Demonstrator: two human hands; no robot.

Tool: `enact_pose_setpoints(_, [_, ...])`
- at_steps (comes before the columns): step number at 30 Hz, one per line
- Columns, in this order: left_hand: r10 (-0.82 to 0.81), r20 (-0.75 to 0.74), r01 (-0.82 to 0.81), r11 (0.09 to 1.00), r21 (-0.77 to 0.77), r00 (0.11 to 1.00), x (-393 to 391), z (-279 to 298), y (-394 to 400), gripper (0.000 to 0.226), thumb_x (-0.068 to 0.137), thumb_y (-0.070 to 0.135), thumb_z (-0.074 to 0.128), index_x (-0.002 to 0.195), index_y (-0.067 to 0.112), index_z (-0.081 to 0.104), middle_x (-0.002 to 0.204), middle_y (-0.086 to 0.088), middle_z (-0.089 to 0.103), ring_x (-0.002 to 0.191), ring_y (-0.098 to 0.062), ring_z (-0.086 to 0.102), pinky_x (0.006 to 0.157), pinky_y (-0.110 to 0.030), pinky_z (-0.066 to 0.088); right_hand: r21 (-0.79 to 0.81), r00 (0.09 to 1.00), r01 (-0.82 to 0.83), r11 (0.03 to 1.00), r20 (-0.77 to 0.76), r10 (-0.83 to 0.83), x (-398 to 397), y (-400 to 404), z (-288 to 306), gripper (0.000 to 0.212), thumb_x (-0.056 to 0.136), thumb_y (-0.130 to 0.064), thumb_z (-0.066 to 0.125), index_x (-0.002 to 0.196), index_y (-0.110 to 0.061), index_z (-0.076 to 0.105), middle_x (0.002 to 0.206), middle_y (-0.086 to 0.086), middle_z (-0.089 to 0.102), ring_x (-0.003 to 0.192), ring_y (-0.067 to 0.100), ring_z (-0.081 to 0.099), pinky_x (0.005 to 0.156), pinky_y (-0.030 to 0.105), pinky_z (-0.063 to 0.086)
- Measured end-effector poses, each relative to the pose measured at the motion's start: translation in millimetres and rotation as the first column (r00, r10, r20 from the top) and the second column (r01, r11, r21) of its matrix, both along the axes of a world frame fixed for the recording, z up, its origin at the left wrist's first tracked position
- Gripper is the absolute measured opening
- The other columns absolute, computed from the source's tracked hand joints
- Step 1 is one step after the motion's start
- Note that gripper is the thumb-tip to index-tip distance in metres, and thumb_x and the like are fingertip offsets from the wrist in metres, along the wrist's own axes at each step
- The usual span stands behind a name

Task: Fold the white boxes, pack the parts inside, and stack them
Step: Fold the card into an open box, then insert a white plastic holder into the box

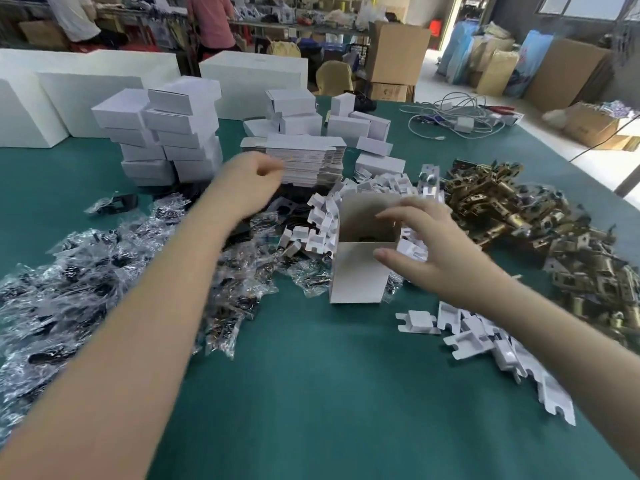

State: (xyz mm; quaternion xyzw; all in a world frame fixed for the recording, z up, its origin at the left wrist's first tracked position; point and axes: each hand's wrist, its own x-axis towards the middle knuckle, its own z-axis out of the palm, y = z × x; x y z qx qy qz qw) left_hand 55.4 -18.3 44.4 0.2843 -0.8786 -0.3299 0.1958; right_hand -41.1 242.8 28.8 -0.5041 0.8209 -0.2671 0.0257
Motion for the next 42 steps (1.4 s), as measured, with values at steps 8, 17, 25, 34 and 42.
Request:
enact_pose_setpoints(8, [-0.006,0.808,0.359,0.898,-0.254,0.589,-10.8,-10.4,-59.3,0.037,0.090,0.038,0.069,0.125,0.027,0.066,0.132,0.003,0.061,0.119,-0.020,0.056,0.104,-0.034,0.043,-0.365,0.849,0.248,0.898,0.529,-0.019,23.2,-19.5,-65.7,0.085,0.082,-0.003,0.073,0.132,-0.040,0.014,0.127,0.006,0.055,0.100,0.012,0.065,0.088,0.030,0.054])
enact_pose_setpoints(17, [0.094,0.539,0.222,0.842,-0.492,0.837,5.3,3.6,-95.0,0.027,0.079,0.058,0.071,0.079,0.034,0.059,0.092,0.009,0.066,0.083,-0.017,0.059,0.084,-0.041,0.055,-0.392,0.810,0.325,0.861,0.585,-0.039,28.1,-34.7,-83.8,0.067,0.083,-0.013,0.077,0.138,-0.021,0.041,0.116,-0.016,0.059,0.101,-0.011,0.057,0.081,0.007,0.045])
enact_pose_setpoints(25, [-0.086,-0.336,0.313,0.630,0.711,0.938,21.5,44.5,-41.0,0.020,0.090,0.032,0.063,0.107,0.022,0.066,0.084,0.006,0.076,0.079,-0.010,0.073,0.055,-0.020,0.057,-0.435,0.829,0.307,0.846,0.560,-0.012,31.6,-32.6,-85.3,0.062,0.082,-0.007,0.076,0.130,-0.030,0.044,0.110,-0.026,0.057,0.099,-0.016,0.055,0.078,0.004,0.043])
enact_pose_setpoints(34, [-0.162,-0.476,0.446,0.683,0.578,0.865,21.1,52.3,39.8,0.009,0.086,0.028,0.071,0.078,0.030,0.066,0.064,0.013,0.065,0.059,-0.003,0.064,0.043,-0.018,0.046,-0.438,0.846,0.289,0.851,0.534,-0.013,32.4,-31.6,-89.1,0.054,0.082,-0.009,0.076,0.123,-0.027,0.046,0.110,-0.023,0.056,0.097,-0.014,0.055,0.078,0.004,0.041])
enact_pose_setpoints(42, [-0.166,-0.550,0.545,0.524,0.655,0.819,16.5,43.0,63.8,0.022,0.080,0.009,0.069,0.101,0.017,0.069,0.092,0.001,0.076,0.087,-0.011,0.072,0.071,-0.020,0.058,-0.439,0.869,0.285,0.852,0.493,-0.037,32.8,-31.4,-88.6,0.051,0.082,-0.014,0.076,0.111,-0.041,0.044,0.102,-0.034,0.057,0.098,-0.012,0.054,0.078,0.005,0.041])
